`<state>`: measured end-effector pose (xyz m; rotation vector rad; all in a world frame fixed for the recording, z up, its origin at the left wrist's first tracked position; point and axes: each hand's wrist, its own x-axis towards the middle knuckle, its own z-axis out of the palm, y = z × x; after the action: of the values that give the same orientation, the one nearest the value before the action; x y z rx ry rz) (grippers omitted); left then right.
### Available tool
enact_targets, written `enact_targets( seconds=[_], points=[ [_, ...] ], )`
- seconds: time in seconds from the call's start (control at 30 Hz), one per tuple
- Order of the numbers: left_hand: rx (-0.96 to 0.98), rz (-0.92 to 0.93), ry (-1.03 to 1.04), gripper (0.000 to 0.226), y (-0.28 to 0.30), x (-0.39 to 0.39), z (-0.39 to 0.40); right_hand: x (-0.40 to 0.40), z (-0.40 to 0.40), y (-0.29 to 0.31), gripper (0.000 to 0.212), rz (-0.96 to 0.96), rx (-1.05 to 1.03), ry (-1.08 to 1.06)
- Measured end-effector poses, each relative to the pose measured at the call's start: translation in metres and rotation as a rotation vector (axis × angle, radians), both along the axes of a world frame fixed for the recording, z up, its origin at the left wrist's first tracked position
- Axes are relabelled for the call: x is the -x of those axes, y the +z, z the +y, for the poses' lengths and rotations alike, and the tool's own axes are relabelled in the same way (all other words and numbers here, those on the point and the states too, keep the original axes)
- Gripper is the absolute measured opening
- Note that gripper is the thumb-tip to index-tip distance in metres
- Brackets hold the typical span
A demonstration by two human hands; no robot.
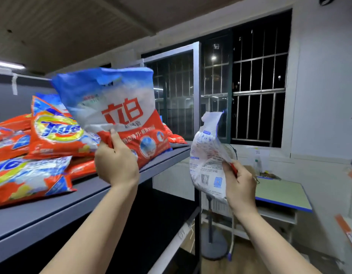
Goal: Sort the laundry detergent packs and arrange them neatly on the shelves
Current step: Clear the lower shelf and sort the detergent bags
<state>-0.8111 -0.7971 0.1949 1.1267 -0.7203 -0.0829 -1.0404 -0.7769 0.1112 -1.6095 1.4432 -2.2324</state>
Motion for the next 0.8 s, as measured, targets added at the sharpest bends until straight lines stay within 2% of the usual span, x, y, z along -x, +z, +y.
enact_targets(
  seconds=[0.2,0.43,0.57,0.7,0.8],
  points=[
    [0.034,0.002,0.075,0.044,0.044,0.015,-0.082,0.02,-0.086,0.018,0.014,0.012,0.05,0.039],
    [0.092,-0.058,0.227,0.043,0.086,0.032,-0.179,0.048,-0.195,0.04,0.013,0.129,0.18,0.147],
    [0.128,-0.084,0.337,0.041,0.115,0.039,-0.245,0.062,-0.259,0.063,0.017,0.095,0.267,0.238],
    [-0.022,-0.142,0.5,0.039,0.119,0.035,-0.311,0.073,-0.318,0.081,0.018,0.083,0.297,0.345],
    [-0.303,-0.257,0.646,0.062,0.108,0.022,-0.341,0.075,-0.349,0.093,0.017,0.086,0.343,0.408]
  ],
)
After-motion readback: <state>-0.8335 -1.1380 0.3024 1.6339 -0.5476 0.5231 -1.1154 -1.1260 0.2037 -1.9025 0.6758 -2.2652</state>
